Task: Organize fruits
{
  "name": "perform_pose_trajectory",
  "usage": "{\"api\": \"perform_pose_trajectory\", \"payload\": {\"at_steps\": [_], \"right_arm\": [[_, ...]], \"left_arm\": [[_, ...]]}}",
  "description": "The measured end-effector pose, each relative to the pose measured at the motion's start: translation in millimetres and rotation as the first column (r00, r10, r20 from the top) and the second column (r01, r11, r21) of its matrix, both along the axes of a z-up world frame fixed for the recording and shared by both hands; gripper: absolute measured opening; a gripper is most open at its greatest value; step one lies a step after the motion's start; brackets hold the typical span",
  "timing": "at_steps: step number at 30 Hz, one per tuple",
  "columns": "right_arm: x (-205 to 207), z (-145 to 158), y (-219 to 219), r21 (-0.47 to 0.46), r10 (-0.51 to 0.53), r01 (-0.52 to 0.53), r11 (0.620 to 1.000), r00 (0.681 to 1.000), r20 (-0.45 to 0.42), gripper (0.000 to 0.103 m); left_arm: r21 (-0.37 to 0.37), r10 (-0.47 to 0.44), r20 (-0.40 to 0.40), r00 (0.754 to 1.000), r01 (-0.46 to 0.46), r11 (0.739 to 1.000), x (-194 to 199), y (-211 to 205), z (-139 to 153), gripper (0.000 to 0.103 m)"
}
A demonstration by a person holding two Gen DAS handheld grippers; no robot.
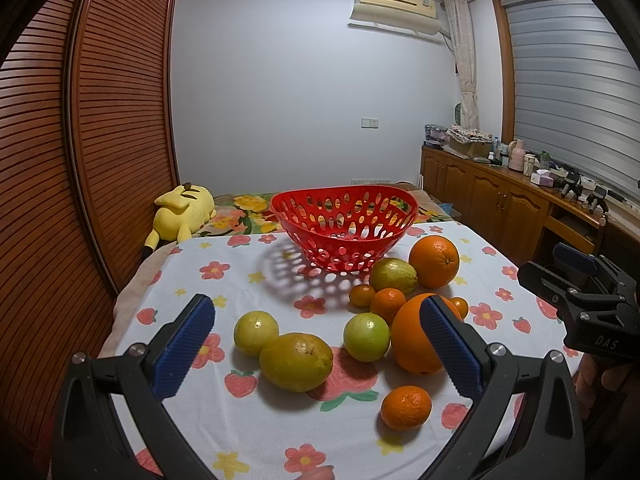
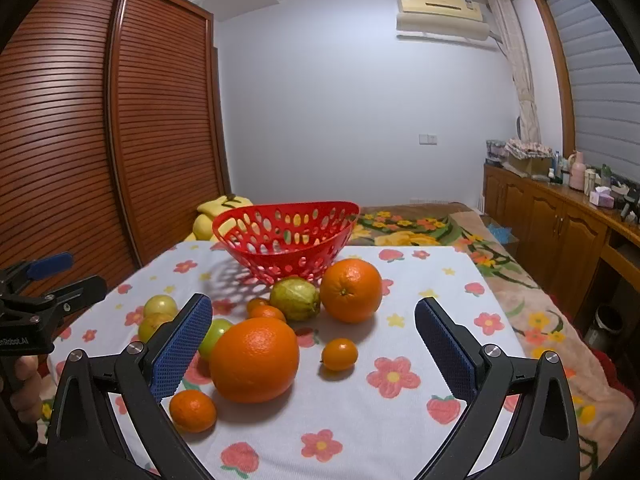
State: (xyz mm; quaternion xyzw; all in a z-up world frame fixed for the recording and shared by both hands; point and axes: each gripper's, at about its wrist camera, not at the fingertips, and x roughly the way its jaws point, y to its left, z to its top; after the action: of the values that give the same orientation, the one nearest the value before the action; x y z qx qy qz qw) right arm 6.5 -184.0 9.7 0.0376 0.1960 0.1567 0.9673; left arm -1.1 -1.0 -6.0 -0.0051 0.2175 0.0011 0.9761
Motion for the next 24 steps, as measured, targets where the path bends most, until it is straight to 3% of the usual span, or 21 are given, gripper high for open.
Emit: {"api": "perform_pose_trajectory", "payload": {"at_steps": [24], "right_arm": [[-0.2,0.2,1.3,0.002,0.002,-0.002,1.000,1.000,-0.003,0.103]], "left_arm": [[0.001,-0.002,0.000,1.000,0.002,1.000,-1.6,-1.9,0.8,0.103]]}}
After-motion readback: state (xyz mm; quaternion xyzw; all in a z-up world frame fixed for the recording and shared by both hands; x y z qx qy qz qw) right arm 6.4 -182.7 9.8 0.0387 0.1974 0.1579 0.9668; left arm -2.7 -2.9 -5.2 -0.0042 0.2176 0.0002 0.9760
